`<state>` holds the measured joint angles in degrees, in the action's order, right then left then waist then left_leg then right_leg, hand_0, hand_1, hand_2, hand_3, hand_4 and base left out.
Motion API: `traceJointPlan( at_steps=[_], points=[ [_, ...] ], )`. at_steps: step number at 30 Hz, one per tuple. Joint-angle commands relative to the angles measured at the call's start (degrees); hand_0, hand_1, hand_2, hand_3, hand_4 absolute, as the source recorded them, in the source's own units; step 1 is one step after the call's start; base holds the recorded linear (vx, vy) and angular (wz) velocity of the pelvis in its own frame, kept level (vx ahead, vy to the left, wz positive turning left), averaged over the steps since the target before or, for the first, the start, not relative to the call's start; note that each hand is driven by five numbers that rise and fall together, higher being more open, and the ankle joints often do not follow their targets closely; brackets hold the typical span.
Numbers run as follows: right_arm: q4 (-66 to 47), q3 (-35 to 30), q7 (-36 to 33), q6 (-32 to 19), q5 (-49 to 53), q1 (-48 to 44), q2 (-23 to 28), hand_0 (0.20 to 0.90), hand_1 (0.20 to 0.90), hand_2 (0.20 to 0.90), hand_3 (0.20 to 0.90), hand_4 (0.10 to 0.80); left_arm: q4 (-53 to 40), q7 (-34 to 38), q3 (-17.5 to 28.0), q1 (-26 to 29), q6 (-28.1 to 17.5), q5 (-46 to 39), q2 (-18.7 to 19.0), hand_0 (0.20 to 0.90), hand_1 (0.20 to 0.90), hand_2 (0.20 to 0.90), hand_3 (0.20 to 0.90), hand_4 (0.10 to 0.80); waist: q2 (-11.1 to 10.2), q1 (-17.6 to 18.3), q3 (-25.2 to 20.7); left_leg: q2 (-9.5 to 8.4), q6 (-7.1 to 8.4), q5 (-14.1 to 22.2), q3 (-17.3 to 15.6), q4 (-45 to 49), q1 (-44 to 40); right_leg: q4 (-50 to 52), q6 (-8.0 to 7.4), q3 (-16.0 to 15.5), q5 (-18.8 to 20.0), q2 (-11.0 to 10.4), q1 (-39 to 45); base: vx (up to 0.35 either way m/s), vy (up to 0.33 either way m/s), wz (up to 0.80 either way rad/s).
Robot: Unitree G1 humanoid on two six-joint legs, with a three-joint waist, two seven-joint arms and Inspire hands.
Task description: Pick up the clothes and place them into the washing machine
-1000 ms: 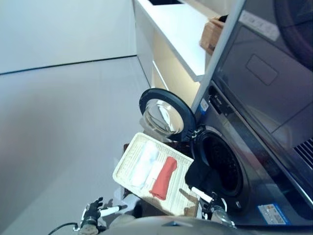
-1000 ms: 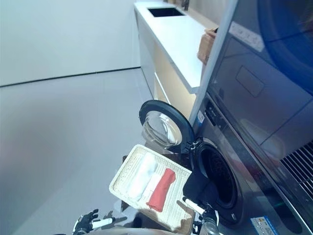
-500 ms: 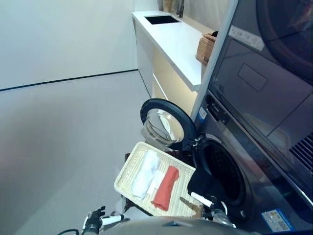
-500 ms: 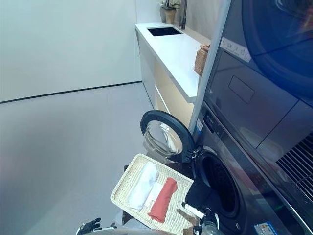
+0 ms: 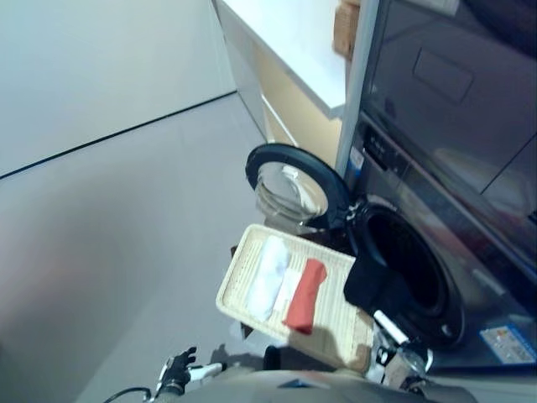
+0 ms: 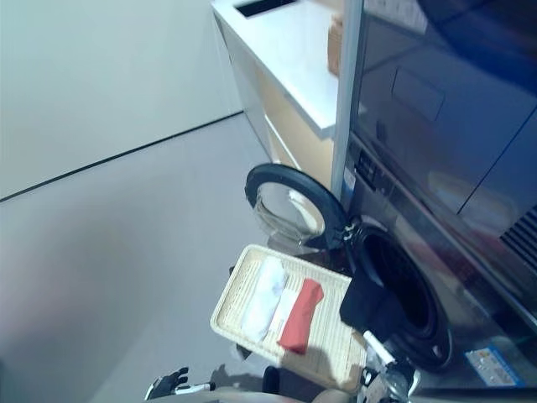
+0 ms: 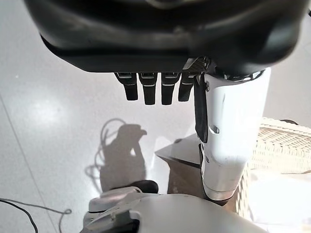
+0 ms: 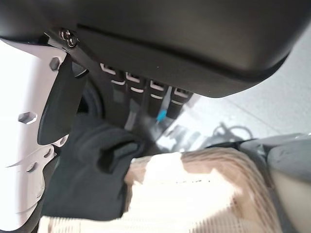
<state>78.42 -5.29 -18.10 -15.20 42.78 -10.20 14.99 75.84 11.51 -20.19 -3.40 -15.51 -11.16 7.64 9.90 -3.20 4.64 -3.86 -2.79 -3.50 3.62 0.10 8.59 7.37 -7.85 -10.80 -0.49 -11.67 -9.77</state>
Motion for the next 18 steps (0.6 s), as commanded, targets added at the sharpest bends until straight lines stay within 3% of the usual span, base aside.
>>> traceJointPlan(
  at_steps=[1, 11, 18],
  points=[
    [1.46, -2.87, -3.0, -5.27, 2.5, -7.86, 0.82, 0.9, 0.9, 0.9, 0.9, 0.8, 0.93, 2.02, 0.0, 3.5, -2.52, -1.77, -0.08, 0.9, 0.9, 0.9, 0.9, 0.8, -1.52, -0.6, 4.74, -1.07, 3.54, 1.59, -1.36, 4.06, 3.24, 1.3, 1.52, 1.03, 2.57, -1.0, -1.5, -0.081, 0.0, -0.01],
    [4.63, -3.05, -6.49, -6.2, 4.49, -17.19, 6.83, 0.9, 0.9, 0.9, 0.9, 0.8, -2.69, 2.3, -3.21, 5.44, -3.88, -5.26, -0.81, 0.9, 0.9, 0.9, 0.9, 0.8, 1.36, -1.54, 9.47, -1.2, 3.62, 1.45, -2.51, 7.94, 10.62, 4.71, 2.43, 2.8, 2.49, -0.91, -9.43, -0.073, 0.009, -0.05],
    [4.38, -1.38, -8.78, -7.06, 4.4, -23.06, 8.87, 0.9, 0.9, 0.9, 0.9, 0.8, -4.0, 2.8, -4.28, 5.73, -4.53, -7.3, -0.63, 0.9, 0.9, 0.9, 0.9, 0.8, 2.28, -2.22, 12.04, -1.08, 3.54, 2.29, -3.74, 11.63, 16.99, 7.94, 3.19, 4.72, 1.78, -0.5, -16.28, -0.059, 0.003, -0.04]
  ],
)
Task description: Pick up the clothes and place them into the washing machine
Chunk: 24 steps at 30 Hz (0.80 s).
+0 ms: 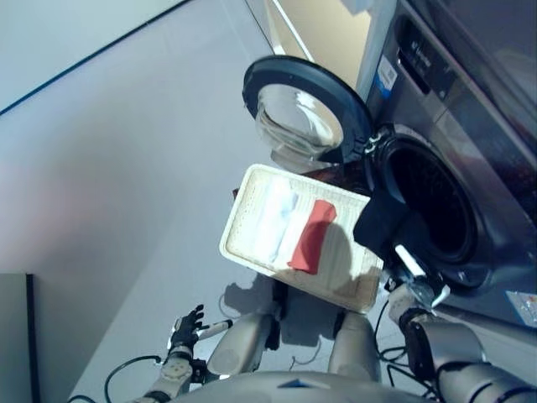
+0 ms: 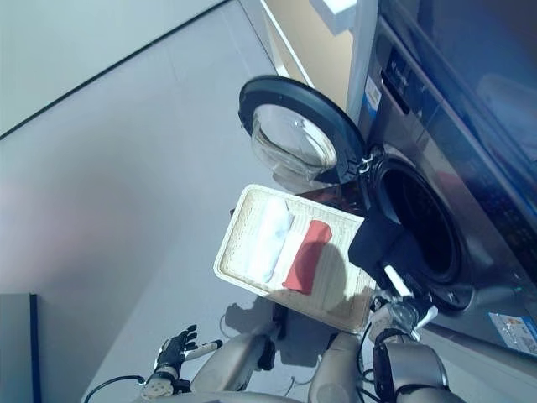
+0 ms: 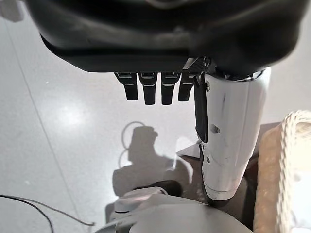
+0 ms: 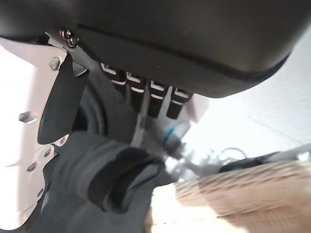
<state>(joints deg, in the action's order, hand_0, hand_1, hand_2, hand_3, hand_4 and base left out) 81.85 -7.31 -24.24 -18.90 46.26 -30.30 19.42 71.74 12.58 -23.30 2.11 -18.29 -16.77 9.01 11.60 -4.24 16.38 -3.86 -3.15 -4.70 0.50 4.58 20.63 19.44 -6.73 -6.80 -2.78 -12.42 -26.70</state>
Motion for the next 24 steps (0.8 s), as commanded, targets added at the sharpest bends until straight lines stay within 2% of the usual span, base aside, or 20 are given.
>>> traceJointPlan(
  at_steps=[1, 6, 13, 16, 18, 21, 23, 24],
  points=[
    [0.93, 1.27, -3.49, -3.71, 0.6, -4.41, 4.28, 0.9, 0.9, 0.9, 0.9, 0.8, 0.15, 1.75, -1.14, 0.15, -1.94, -2.34, -1.84, 0.9, 0.9, 0.9, 0.9, 0.8, 0.56, -1.36, 0.49, -0.99, 3.88, 3.51, -0.7, 7.73, 6.05, -3.76, 2.18, 0.92, 4.07, 0.38, -0.36, -0.038, 0.004, -0.02],
    [-0.15, 2.21, -4.8, -4.15, 0.0, -7.44, 5.57, 0.9, 0.9, 0.9, 0.9, 0.8, -1.76, 2.1, -1.29, 0.17, -2.83, -3.81, -1.42, 0.9, 0.9, 0.9, 0.9, 0.8, 0.8, -1.93, 1.11, -0.88, 3.88, 3.47, -1.22, 9.47, 10.56, -2.09, 2.36, 1.59, 4.16, 0.44, -4.9, -0.058, -0.001, -0.05],
    [1.54, 4.11, -6.58, -4.24, 0.27, -14.86, 9.33, 0.9, 0.9, 0.9, 0.9, 0.8, -7.49, 2.19, -3.8, -0.59, -3.86, -5.19, -0.64, 0.9, 0.9, 0.9, 0.9, 0.8, 2.73, -3.5, 2.3, -1.47, 4.17, 2.5, -0.93, 10.03, 16.1, -0.07, 2.65, 1.64, 4.23, 0.01, -10.55, -0.06, 0.004, 0.09],
    [2.28, 4.5, -6.62, -3.89, 0.21, -16.06, 10.48, 0.9, 0.9, 0.9, 0.9, 0.8, -7.49, 2.13, -4.24, -0.71, -3.52, -5.11, -0.59, 0.9, 0.9, 0.9, 0.9, 0.8, 3.38, -4.03, 2.38, -1.7, 4.18, 2.35, -0.84, 10.13, 16.94, 0.48, 2.67, 1.89, 4.08, -0.24, -11.57, -0.025, 0.016, 0.03],
    [3.44, 5.29, -7.02, -3.02, -1.08, -18.47, 12.44, 0.9, 0.9, 0.9, 0.9, 0.8, -8.52, 2.33, -4.67, -1.16, -3.62, -4.77, -0.15, 0.9, 0.9, 0.9, 0.9, 0.8, 4.57, -4.8, 2.76, -2.1, 4.17, 2.07, -0.91, 10.21, 18.19, 1.54, 2.72, 2.13, 3.9, -0.66, -13.24, -0.055, 0.06, 0.14],
    [2.96, 6.2, -7.91, -3.02, -1.98, -20.2, 13.36, 0.9, 0.9, 0.9, 0.9, 0.8, -9.24, 2.65, -4.56, -1.42, -3.77, -5.13, 0.28, 0.9, 0.9, 0.9, 0.9, 0.8, 4.98, -5.04, 2.91, -2.23, 4.13, 1.98, -1.11, 10.37, 19.14, 1.99, 2.76, 2.65, 3.9, -0.75, -14.41, -0.034, 0.051, 0.03],
    [3.05, 6.78, -7.93, -2.48, -2.71, -22.05, 15.25, 0.518, 0.518, 0.518, 0.518, 0.527, -9.5, 2.66, -5.02, -1.54, -3.78, -4.88, 0.31, 0.9, 0.9, 0.9, 0.9, 0.8, 6.08, -5.71, 3.13, -2.67, 4.06, 1.8, -1.32, 10.74, 20.13, 2.91, 2.73, 3.03, 3.75, -1.25, -15.7, -0.026, 0.064, 0.07],
    [3.06, 7.33, -8.29, -2.46, -2.95, -23.09, 15.66, 0.439, 0.439, 0.439, 0.439, 0.471, -9.75, 2.72, -5.0, -1.67, -3.89, -5.11, 0.56, 0.9, 0.9, 0.9, 0.9, 0.8, 6.28, -5.9, 3.03, -2.72, 4.06, 1.75, -1.41, 10.77, 20.33, 3.11, 2.74, 3.1, 3.74, -1.4, -15.99, -0.011, 0.06, 0.05]
  ],
)
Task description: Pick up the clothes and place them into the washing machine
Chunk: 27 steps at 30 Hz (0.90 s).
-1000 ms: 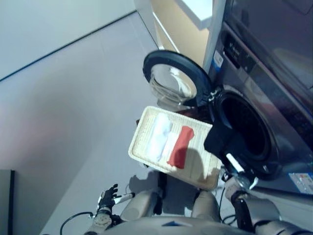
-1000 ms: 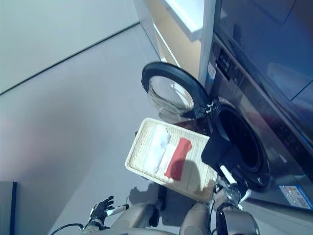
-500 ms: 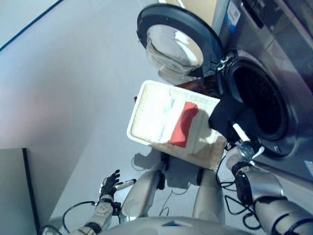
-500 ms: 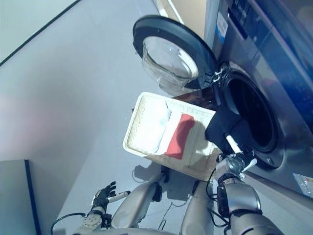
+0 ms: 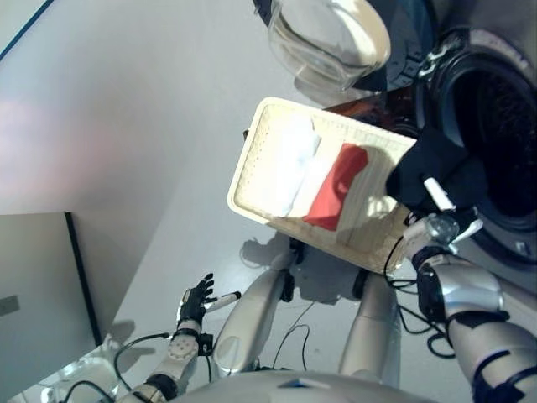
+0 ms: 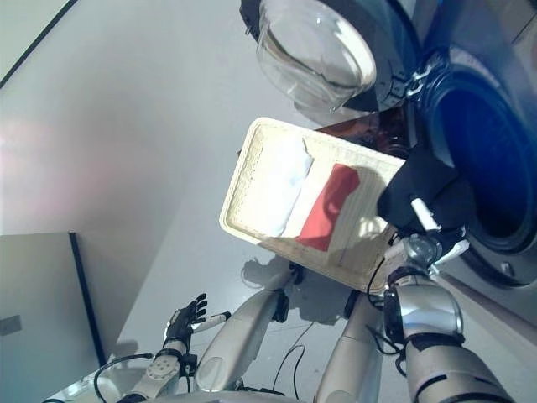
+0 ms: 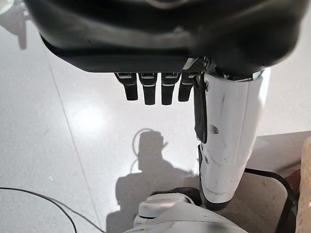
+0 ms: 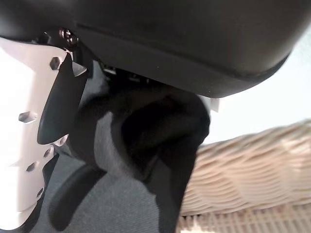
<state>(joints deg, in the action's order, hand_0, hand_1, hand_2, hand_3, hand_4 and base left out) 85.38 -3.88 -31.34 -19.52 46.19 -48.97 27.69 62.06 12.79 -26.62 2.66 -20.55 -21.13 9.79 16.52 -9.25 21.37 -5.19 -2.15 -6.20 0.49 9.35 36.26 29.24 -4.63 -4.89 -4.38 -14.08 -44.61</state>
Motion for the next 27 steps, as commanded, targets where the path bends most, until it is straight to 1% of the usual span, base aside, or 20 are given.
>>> traceJointPlan(
  at_steps=[1, 2, 9, 15, 21, 22, 23, 25, 26, 27],
  points=[
    [-0.6, 3.84, -1.03, -1.72, -3.0, -4.65, 7.88, 0.337, 0.337, 0.337, 0.337, 0.398, -0.48, 2.49, -1.74, -2.4, -1.63, -0.67, -0.18, 0.9, 0.9, 0.9, 0.9, 0.8, 1.58, -0.87, -1.95, -1.45, 3.03, 3.2, -1.38, 5.94, 4.75, -6.52, 0.58, 1.3, 5.29, 0.14, 1.73, 0.001, 0.045, 0.07],
    [-0.67, 3.88, -1.12, -1.72, -3.13, -4.97, 8.12, 0.203, 0.203, 0.203, 0.203, 0.302, -0.71, 2.49, -1.86, -2.53, -1.55, -0.67, -0.14, 0.9, 0.9, 0.9, 0.9, 0.8, 1.84, -1.04, -1.99, -1.51, 3.04, 3.16, -1.39, 5.83, 4.73, -6.42, 0.58, 1.35, 5.24, 0.05, 1.54, 0.004, 0.027, 0.05],
    [-2.26, 5.38, -1.09, -1.77, -3.75, -8.09, 8.63, 0.2, 0.2, 0.2, 0.2, 0.3, -1.64, 2.12, -2.41, -3.26, -1.97, -1.49, -0.06, 0.9, 0.9, 0.9, 0.9, 0.8, 2.88, -1.35, -2.47, -1.98, 3.09, 2.84, -1.63, 4.86, 4.01, -6.21, 0.4, 1.85, 5.12, -0.41, 1.6, 0.012, 0.05, -0.03],
    [-3.07, 5.61, -0.42, -1.91, -3.83, -8.41, 7.85, 0.2, 0.2, 0.2, 0.2, 0.3, -0.39, 2.0, -2.23, -3.02, -1.69, -1.59, -0.23, 0.9, 0.9, 0.9, 0.9, 0.8, 2.68, -0.97, -2.7, -1.94, 3.06, 3.0, -1.88, 4.37, 2.73, -6.54, 0.32, 1.98, 5.13, -0.24, 2.73, 0.007, 0.009, -0.01],
    [-5.2, 4.3, -0.29, -3.3, -2.73, -6.59, 6.21, 0.2, 0.2, 0.2, 0.2, 0.3, 0.4, 1.62, -1.82, -3.06, -1.9, -2.27, -0.63, 0.9, 0.9, 0.9, 0.9, 0.8, 1.49, -0.2, -3.23, -1.48, 3.02, 3.26, -2.03, 3.72, 0.95, -7.9, 0.24, 1.96, 5.37, 0.48, 4.77, 0.013, 0.001, -0.02],
    [-5.66, 5.09, -0.42, -2.9, -4.78, -5.79, 6.28, 0.2, 0.2, 0.2, 0.2, 0.3, 0.44, 1.64, -1.52, -3.06, -1.89, -1.99, -0.73, 0.9, 0.9, 0.9, 0.9, 0.8, 0.85, 0.02, -3.37, -1.25, 3.05, 3.29, -2.1, 3.67, 0.51, -8.62, 0.14, 1.84, 5.67, 0.63, 5.45, 0.0, 0.0, 0.0],
    [-5.73, 5.08, -0.49, -2.88, -4.85, -5.76, 6.25, 0.2, 0.2, 0.2, 0.2, 0.3, 0.43, 1.65, -1.52, -3.08, -1.89, -1.97, -0.73, 0.9, 0.9, 0.9, 0.9, 0.8, 0.88, 0.05, -3.31, -1.23, 3.05, 3.27, -2.08, 3.63, 0.41, -8.71, 0.14, 1.81, 5.71, 0.64, 5.59, 0.007, -0.02, -0.03],
    [-5.85, 6.51, -3.13, -2.36, -9.85, -6.14, 7.19, 0.2, 0.2, 0.2, 0.2, 0.3, 0.09, 1.91, -1.36, -3.26, -2.38, -1.44, -0.61, 0.9, 0.9, 0.9, 0.9, 0.8, 0.28, 0.17, -3.53, -0.98, 3.11, 3.12, -2.02, 3.13, 0.13, -9.8, -0.01, 1.63, 6.27, 0.8, 6.04, -0.016, -0.023, -0.06],
    [-5.9, 6.51, -3.26, -2.33, -9.96, -6.17, 7.16, 0.2, 0.2, 0.2, 0.2, 0.3, 0.09, 1.93, -1.35, -3.25, -2.38, -1.43, -0.63, 0.9, 0.9, 0.9, 0.9, 0.8, 0.31, 0.19, -3.5, -0.97, 3.12, 3.1, -2.0, 3.09, 0.11, -9.87, 0.0, 1.6, 6.31, 0.81, 6.09, -0.023, -0.034, -0.05],
    [-6.93, 7.83, -4.96, -2.23, -12.9, -6.56, 7.6, 0.2, 0.2, 0.2, 0.2, 0.3, -0.75, 2.1, -1.16, -3.43, -2.69, -1.23, -0.44, 0.9, 0.9, 0.9, 0.9, 0.8, 0.09, 0.2, -3.52, -0.83, 3.2, 2.88, -1.89, 2.71, 0.05, -10.3, -0.08, 1.5, 6.56, 0.82, 6.24, -0.023, -0.03, -0.01]
  ],
)
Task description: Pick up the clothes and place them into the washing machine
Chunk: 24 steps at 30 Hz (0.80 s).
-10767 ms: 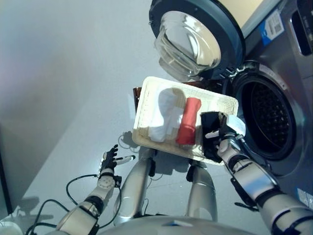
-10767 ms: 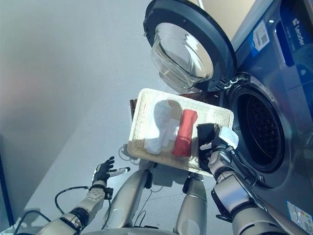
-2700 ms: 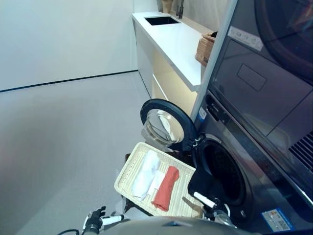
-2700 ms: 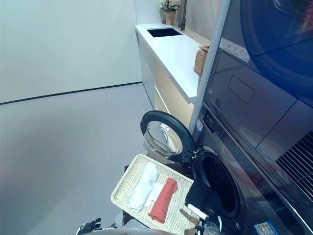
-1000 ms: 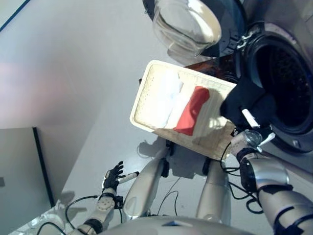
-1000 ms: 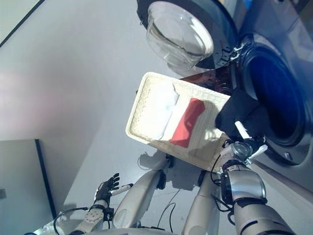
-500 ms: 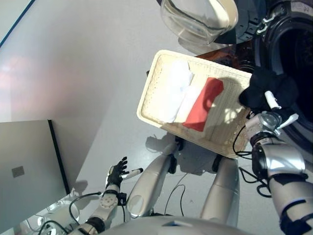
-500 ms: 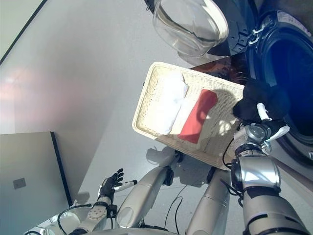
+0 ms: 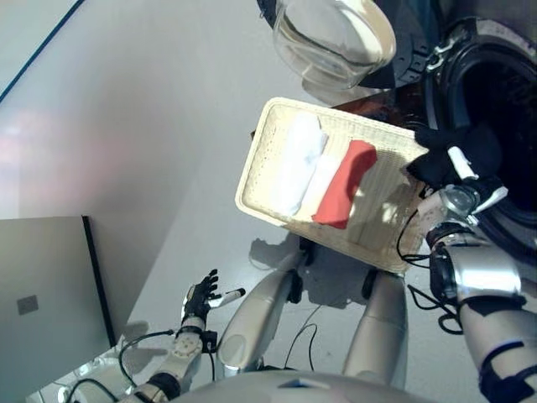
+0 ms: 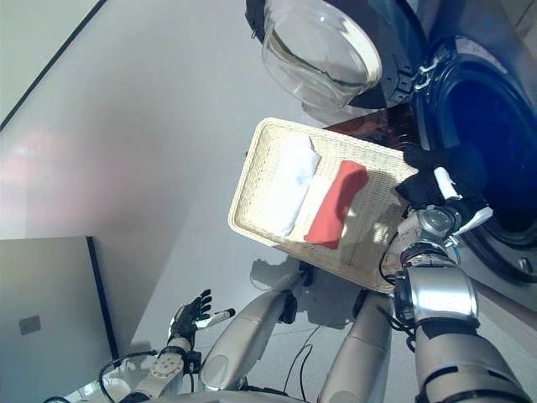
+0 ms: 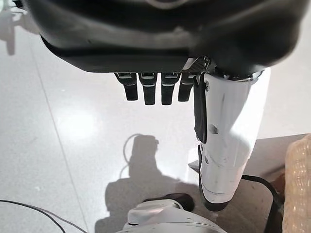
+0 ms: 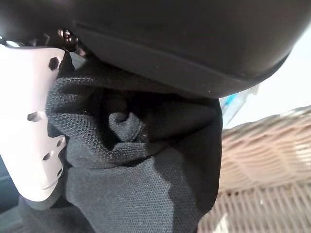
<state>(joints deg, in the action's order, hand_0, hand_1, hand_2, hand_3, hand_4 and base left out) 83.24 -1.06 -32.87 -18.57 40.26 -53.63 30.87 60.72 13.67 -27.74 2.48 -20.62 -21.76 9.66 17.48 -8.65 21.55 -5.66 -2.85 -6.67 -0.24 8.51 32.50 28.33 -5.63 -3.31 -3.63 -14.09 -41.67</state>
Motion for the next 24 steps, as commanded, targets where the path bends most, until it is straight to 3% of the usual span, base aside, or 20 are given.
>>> traceJointPlan(
  at_steps=[1, 9, 12, 18, 24],
  points=[
    [-6.24, 5.95, -5.21, -3.33, -9.31, -2.59, 5.12, 0.2, 0.2, 0.2, 0.2, 0.3, -1.05, 1.72, -0.28, -3.48, -3.21, -0.07, 0.14, 0.9, 0.9, 0.9, 0.9, 0.8, -1.14, -0.42, -3.58, -0.18, 4.0, 3.01, -1.14, 3.12, 3.83, -10.1, 0.82, -0.28, 6.03, 0.96, 3.59, -0.023, -0.03, -0.01],
    [-6.6, 8.49, -9.85, -2.82, -14.23, -6.56, 10.1, 0.2, 0.2, 0.2, 0.2, 0.3, -3.18, 3.14, -0.68, -3.79, -3.87, 1.05, 0.91, 0.9, 0.9, 0.9, 0.9, 0.8, -1.05, -0.69, -3.47, -0.33, 4.24, 2.66, -0.9, 2.35, 4.1, -10.73, 0.83, -0.3, 6.08, 1.06, 3.55, 0.007, 0.004, 0.01],
    [-5.96, 11.17, -12.08, -1.55, -16.38, -11.2, 16.08, 0.2, 0.2, 0.2, 0.2, 0.3, -6.37, 3.08, -1.08, -4.3, -4.4, 0.97, 1.76, 0.9, 0.9, 0.9, 0.9, 0.8, 0.78, -1.28, -3.94, -0.94, 4.42, 2.34, -1.21, 1.54, 4.29, -10.74, 0.6, 0.35, 6.16, 0.26, 2.78, 0.024, 0.074, 0.01],
    [-9.1, 11.11, -13.87, -2.98, -13.56, -17.24, 22.36, 0.2, 0.2, 0.2, 0.2, 0.3, -8.83, 2.98, -1.64, -4.98, -4.77, 0.65, 2.56, 0.9, 0.9, 0.9, 0.9, 0.8, 5.08, -2.21, -5.84, -2.41, 4.59, 1.72, -1.88, -0.14, 4.41, -9.84, 0.17, 2.06, 5.8, -1.46, 0.58, 0.041, 0.105, -0.02],
    [-17.01, 0.94, -9.85, -10.82, 2.13, -15.55, 21.86, 0.2, 0.2, 0.2, 0.2, 0.3, -10.0, 1.61, -1.99, -5.75, -4.11, -0.69, 2.25, 0.9, 0.9, 0.9, 0.9, 0.8, 10.42, -2.53, -8.28, -4.6, 4.8, 1.47, -1.83, -1.65, 3.1, -7.48, -0.21, 3.81, 3.9, -3.85, -0.07, 0.058, 0.098, 0.02]
  ],
)
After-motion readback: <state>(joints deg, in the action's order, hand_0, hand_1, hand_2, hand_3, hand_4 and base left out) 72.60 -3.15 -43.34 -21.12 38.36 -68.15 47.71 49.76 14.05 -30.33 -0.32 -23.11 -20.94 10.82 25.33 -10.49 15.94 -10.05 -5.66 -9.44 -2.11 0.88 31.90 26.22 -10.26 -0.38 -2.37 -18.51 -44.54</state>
